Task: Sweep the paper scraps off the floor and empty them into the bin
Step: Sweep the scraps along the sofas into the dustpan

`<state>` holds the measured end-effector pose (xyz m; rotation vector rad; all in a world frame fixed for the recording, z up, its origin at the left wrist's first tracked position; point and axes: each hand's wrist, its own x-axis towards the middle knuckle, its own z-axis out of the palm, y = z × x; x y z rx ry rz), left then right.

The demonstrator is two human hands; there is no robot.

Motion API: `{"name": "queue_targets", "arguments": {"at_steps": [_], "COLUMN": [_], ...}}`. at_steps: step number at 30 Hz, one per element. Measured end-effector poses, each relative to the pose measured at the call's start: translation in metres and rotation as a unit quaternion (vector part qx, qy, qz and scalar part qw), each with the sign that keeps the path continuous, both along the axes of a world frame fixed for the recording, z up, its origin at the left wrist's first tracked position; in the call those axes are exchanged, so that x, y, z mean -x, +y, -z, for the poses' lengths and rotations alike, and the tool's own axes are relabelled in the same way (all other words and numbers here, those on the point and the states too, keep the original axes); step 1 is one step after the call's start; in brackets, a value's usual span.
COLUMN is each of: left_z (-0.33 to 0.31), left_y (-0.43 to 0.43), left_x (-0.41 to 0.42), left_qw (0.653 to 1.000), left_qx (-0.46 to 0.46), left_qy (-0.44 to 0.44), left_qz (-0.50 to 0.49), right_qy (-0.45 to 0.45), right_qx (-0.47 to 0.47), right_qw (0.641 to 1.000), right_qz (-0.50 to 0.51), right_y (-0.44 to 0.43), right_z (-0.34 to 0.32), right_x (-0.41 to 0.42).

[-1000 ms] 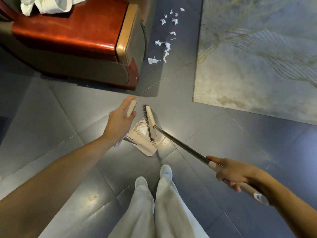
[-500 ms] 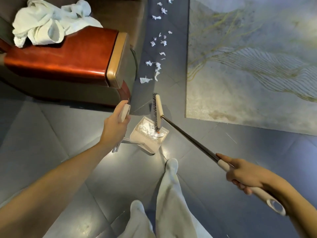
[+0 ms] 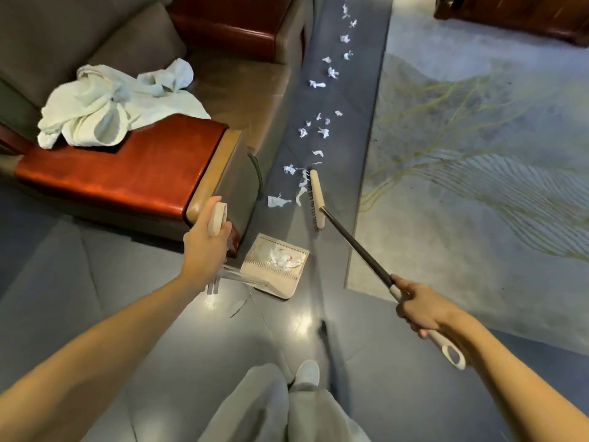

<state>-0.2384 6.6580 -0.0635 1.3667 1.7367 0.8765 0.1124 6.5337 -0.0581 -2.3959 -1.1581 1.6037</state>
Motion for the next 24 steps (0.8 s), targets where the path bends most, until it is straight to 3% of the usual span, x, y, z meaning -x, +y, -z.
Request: {"name": "queue_targets", "arguments": {"at_steps": [6,12,16,24], "left_z": [0.010,0.006,-0.002,-0.001], "left_y": [0.056,0.055,0.023,-0.109], "left_x": [-0.015,-0.001,0.020,0.080], "left_qw": [1.000,0.997,0.996,0.995], "left_qx": [0.022,0.052,0.062,0.048], "left_qy": [0.020,0.042,0.054,0.042], "left_qz": [0.006,0.048,0.041,-0.083], "right_qy": [-0.024,-0.016,0.000,0.007], "right_qx": [0.012,0.051,0.079,0.094], "right_qw": [0.999,0.997,0.995,0.990], "right_qz": [-0.023,-0.051,-0.053,-0.104], "right_y": [0.090,0.112,0.091,0.024], "right_z": [0.028,0.048,0.048,0.054], "right_x": [-0.018,-0.010,-0.007,0.016]}}
